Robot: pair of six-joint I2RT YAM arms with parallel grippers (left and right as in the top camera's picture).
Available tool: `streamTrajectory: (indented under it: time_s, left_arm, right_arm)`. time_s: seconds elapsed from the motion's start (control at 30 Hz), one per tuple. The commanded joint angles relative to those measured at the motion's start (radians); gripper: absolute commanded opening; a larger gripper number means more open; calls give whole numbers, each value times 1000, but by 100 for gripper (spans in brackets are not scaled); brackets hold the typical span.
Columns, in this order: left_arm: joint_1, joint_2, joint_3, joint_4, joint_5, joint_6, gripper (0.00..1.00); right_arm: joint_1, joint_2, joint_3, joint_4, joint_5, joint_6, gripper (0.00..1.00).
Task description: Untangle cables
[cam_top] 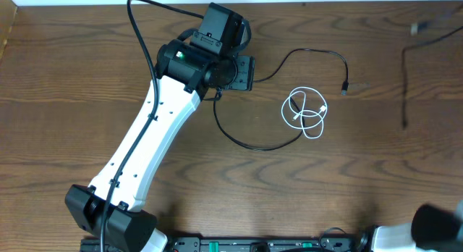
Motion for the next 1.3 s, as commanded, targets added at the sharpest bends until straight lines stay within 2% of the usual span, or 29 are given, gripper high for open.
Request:
streamTrajectory:
  time_s: [0.0,0.13,0.27,0.4,0.53,0.67,0.77,0.83,0.87,0.93,1.1,1.27]
  left_arm:
    - [5,5,-5,3,-3,2,61]
    - [5,5,-5,6,-3,1,61]
    - [5,5,-5,8,-3,1,61]
    - [5,5,-5,11,-3,1,61]
    - [5,5,-5,11,-3,1,61]
    - [5,5,-5,10,-3,1,61]
    - [5,5,-5,11,-3,1,61]
    - [5,5,-5,11,-3,1,61]
    - [5,5,-5,11,-3,1,61]
    - [5,5,-5,11,-3,1,61]
    - [5,5,-5,10,-3,1,61]
    - [5,5,-5,6,-3,1,61]
  right_arm:
    - [-71,100,102,36,-88,3,1]
    - [-114,226,184,47,-88,2,1]
    - [-143,341,190,76,-93,4,1]
    - [-161,465,190,23,-103,71,1]
    - [-180,564,190,-37,-233,98,1]
    - [-203,636,190,-85,-316,99,13]
    - [-214,672,189,-131,-316,125,16]
    - [-219,688,189,-165,-329,132,32]
    - [-222,690,189,-183,-340,132,44]
    - [-222,690,189,-212,-352,131,55]
    - [-220,663,189,-273,-365,126,64]
    - [-220,591,189,-355,-406,47,70]
